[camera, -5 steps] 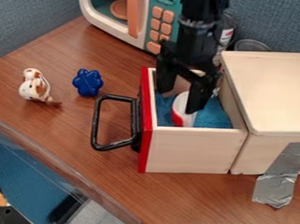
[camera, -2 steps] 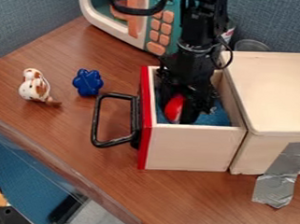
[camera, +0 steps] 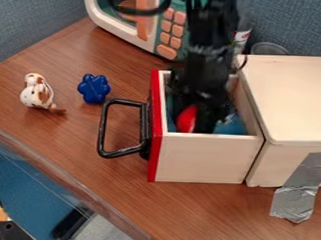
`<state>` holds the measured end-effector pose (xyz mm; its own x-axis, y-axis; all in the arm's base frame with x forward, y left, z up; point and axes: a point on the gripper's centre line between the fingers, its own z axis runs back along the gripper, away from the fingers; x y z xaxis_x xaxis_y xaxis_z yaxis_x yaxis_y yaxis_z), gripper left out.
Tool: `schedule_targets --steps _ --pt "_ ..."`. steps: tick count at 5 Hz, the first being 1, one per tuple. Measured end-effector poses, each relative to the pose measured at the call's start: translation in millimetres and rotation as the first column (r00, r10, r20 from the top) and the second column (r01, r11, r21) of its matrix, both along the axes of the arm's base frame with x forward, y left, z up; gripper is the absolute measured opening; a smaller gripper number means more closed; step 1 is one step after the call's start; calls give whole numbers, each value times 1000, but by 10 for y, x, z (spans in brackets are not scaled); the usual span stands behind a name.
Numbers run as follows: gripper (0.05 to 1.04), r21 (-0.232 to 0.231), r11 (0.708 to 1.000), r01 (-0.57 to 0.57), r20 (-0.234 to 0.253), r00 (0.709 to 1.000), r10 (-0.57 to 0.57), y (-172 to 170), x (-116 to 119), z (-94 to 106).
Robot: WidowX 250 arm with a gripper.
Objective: Take the sushi out of the drawer and place it on the left side of the table
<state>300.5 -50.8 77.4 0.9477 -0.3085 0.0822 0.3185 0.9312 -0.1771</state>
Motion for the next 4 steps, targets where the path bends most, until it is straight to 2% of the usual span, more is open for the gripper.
schedule_targets --steps 1,2,3,4 --pt "569 -127 991 -37 96 994 50 205 16 433" --pt "569 -141 985 -98 113 987 114 490 -26 605" --pt "569 -51 978 -201 121 971 205 939 5 567" --pt "569 7 952 -306 69 950 305 1307 67 396"
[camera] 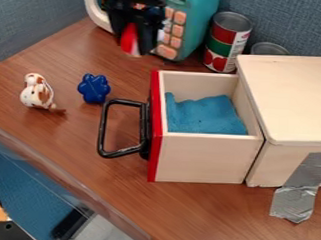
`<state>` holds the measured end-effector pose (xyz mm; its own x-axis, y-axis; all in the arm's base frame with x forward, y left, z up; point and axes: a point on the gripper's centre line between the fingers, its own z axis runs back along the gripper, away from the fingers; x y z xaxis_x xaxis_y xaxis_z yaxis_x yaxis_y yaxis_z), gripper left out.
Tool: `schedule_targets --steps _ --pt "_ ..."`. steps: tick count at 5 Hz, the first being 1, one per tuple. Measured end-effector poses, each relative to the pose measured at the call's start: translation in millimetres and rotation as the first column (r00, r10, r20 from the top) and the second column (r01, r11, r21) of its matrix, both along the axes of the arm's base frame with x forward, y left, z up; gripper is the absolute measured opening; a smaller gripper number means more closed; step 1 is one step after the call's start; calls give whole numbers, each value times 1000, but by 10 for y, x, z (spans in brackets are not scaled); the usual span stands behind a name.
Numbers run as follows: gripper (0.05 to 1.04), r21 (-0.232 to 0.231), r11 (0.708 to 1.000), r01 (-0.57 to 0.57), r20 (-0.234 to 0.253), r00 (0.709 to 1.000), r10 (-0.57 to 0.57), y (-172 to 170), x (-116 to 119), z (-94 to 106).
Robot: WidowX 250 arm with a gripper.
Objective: Take the sushi out of the drawer and place it on the left side of the table
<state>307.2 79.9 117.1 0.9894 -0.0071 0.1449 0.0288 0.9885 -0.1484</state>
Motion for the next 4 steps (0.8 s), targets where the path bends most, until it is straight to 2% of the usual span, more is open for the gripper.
schedule_targets --steps 1,2,3,4 --pt "569 28 989 -147 -38 988 148 435 7 -168" --pt "569 61 963 -263 -47 963 266 797 40 -238" --pt "569 166 897 -409 -70 903 425 1184 4 -429" --pt "569 335 832 -442 -107 860 500 1299 3 -693"
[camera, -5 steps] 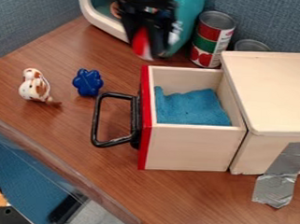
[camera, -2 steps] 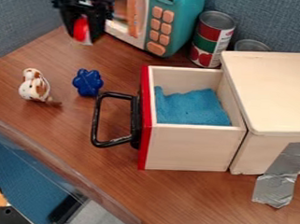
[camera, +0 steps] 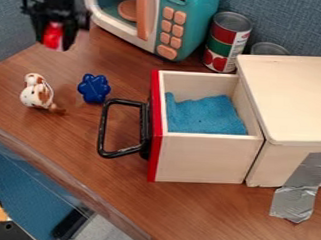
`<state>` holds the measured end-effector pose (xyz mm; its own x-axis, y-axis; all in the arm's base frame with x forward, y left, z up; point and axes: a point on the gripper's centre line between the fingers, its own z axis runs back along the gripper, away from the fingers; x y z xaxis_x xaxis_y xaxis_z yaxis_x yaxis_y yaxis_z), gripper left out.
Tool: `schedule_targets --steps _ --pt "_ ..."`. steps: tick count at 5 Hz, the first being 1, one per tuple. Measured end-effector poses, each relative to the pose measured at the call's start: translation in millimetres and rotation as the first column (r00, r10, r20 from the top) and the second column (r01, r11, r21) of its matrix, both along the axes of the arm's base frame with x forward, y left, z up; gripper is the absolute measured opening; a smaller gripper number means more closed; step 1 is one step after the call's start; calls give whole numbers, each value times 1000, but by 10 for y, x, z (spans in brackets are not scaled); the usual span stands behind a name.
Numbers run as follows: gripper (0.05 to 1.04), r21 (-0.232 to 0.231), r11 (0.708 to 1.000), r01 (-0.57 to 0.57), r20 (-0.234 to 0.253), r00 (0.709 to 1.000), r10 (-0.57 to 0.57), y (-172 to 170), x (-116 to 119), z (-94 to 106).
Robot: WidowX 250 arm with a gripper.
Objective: Take the sushi out of the drawer and place it on the left side of the table
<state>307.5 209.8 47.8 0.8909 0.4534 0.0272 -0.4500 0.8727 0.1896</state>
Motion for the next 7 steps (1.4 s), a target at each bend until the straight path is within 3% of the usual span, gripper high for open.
schedule_targets --steps 1,2,3,4,5,6,7 --pt "569 22 999 -27 -60 998 28 71 56 -171" --pt "569 -22 997 -72 -92 993 70 200 1 -355" --pt "624 -84 993 -89 -56 995 84 272 -12 -369" --pt "915 -151 983 -106 -8 994 106 344 -109 -403" --pt "1016 -174 981 -84 13 996 88 316 -144 -391" --pt "1009 -163 985 -62 30 997 68 274 -169 -230" --pt "1006 -100 995 -7 78 997 14 135 -135 78"
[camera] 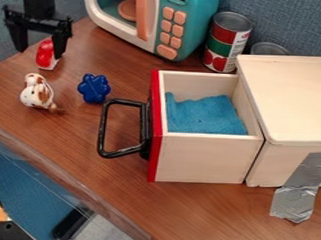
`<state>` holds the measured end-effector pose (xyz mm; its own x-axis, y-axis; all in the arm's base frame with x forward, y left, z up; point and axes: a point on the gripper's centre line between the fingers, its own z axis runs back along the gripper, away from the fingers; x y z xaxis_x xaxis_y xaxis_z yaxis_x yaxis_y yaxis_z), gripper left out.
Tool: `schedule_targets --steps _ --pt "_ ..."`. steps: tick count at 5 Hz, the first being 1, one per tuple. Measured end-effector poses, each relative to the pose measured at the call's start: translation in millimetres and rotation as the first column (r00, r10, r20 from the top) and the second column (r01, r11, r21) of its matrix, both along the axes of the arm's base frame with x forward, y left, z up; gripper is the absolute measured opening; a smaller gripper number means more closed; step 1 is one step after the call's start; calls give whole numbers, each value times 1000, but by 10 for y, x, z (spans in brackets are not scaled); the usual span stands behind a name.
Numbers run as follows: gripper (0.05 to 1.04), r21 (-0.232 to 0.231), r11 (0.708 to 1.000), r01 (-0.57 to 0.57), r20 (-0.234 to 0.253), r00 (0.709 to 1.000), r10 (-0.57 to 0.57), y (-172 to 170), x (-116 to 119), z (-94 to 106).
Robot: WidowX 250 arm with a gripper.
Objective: Take the sushi out of the drawer and place it on the left side of the table
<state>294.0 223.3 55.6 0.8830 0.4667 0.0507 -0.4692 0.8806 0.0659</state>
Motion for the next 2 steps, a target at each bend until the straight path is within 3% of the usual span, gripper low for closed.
schedule_targets --steps 1,2 --pt "1005 59 995 75 76 994 -79 -271 60 401" --pt "1005 90 984 155 96 982 -164 -566 14 617"
